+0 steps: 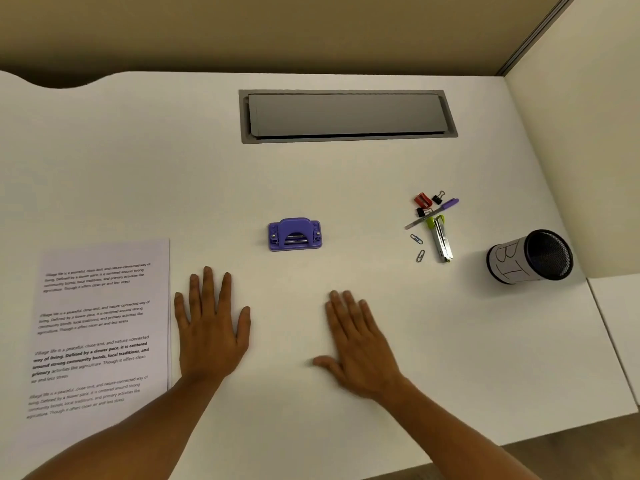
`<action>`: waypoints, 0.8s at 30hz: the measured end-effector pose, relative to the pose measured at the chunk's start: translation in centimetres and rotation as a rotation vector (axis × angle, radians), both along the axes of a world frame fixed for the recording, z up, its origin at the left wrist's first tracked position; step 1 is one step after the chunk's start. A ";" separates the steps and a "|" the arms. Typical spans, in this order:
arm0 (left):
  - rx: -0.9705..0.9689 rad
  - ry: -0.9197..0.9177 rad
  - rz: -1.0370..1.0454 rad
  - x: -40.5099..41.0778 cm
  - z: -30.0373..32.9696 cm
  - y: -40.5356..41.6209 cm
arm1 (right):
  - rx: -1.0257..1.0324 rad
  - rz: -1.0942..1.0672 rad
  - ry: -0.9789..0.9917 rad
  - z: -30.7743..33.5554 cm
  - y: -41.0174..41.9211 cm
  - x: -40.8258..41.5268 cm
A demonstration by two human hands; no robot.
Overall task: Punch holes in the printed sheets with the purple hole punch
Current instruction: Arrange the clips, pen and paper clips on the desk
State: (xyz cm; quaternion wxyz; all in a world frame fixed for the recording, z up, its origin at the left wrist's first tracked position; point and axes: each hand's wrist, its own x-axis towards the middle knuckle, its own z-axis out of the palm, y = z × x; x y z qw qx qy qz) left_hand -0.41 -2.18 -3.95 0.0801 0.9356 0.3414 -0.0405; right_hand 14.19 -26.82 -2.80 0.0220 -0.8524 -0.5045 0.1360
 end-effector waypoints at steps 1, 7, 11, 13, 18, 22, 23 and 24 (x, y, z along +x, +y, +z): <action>-0.001 0.001 0.001 0.0 0.0 0.0 | -0.015 -0.032 -0.015 0.0 0.1 1.2; -0.001 -0.012 -0.001 0.0 -0.1 0.0 | -0.080 -0.273 -0.098 0.0 0.7 7.8; 0.000 -0.027 -0.003 -0.1 -0.1 0.0 | -0.075 -0.320 -0.095 -0.1 0.9 11.1; 0.006 -0.026 -0.005 -0.1 -0.1 -0.1 | -0.065 -0.347 -0.098 -0.1 0.9 12.7; 0.005 -0.029 -0.005 -0.1 -0.1 -0.1 | -0.038 -0.451 -0.122 -0.2 1.4 17.1; -0.010 -0.025 -0.004 0.0 0.2 -0.1 | -0.036 -0.514 -0.169 0.0 1.4 18.7; -0.014 -0.024 -0.002 0.0 0.3 -0.1 | -0.029 -0.542 -0.200 0.1 1.2 18.5; -0.016 -0.023 -0.001 0.0 0.3 -0.1 | -0.017 -0.605 -0.234 0.2 0.9 18.0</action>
